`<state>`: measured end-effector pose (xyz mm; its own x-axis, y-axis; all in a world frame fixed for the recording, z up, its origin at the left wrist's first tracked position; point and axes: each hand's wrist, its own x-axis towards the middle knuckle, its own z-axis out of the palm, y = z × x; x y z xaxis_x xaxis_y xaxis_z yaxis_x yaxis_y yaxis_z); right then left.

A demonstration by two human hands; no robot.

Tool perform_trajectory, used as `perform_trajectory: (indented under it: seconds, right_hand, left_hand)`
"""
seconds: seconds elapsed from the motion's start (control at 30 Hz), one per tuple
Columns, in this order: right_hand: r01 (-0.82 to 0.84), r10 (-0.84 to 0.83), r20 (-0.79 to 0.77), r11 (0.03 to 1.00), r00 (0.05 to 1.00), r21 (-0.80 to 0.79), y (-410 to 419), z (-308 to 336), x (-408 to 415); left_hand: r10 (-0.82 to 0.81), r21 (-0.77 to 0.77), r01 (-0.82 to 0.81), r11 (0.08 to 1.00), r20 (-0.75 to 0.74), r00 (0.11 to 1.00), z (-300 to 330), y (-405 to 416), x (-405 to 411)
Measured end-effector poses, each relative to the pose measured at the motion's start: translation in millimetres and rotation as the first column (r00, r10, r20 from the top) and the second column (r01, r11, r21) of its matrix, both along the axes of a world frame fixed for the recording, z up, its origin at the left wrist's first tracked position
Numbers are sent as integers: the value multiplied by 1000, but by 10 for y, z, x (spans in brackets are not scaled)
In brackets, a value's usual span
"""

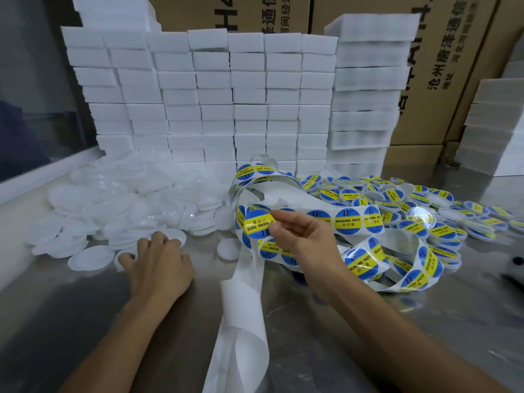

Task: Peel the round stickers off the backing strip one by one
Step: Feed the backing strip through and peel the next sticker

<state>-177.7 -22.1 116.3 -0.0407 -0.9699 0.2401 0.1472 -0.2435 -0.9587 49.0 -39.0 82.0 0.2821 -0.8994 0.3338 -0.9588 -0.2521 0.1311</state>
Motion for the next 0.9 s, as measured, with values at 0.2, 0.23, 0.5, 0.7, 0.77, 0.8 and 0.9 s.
perform_trajectory:
  seconds: [0.2,0.23,0.5,0.7,0.77,0.8,0.9]
  right_hand:
    - [46,-46,-9,999,999,8,-45,0,-31]
    - [52,-52,-18,999,999,11,-50,-2,-35]
    - [78,-75,-87,997,993,29,-44,16,-76]
    - [96,-96,-85,995,992,2,-26,28,-77]
    - [90,-91,-75,996,993,-16,-15,40,-76]
    - [85,-86,-74,996,994,-23,-8,46,-76]
    - [92,-96,-99,995,990,-44,-2,47,-70]
  left_hand:
    - [40,35,-40,999,2,999,-37,-36,55]
    - [47,43,-47,998,0,999,-41,-38,60]
    - [-108,-109,101,989,-62,992,-73,-73,7]
    - [-219,-245,187,951,-110,970,-62,-48,-81]
    - [-257,-363,213,907,-79,963,-22,-22,-122]
    - [-281,-433,233,871,-51,958,-1,-5,-147]
    - [-373,-629,323,706,58,926,59,56,-243]
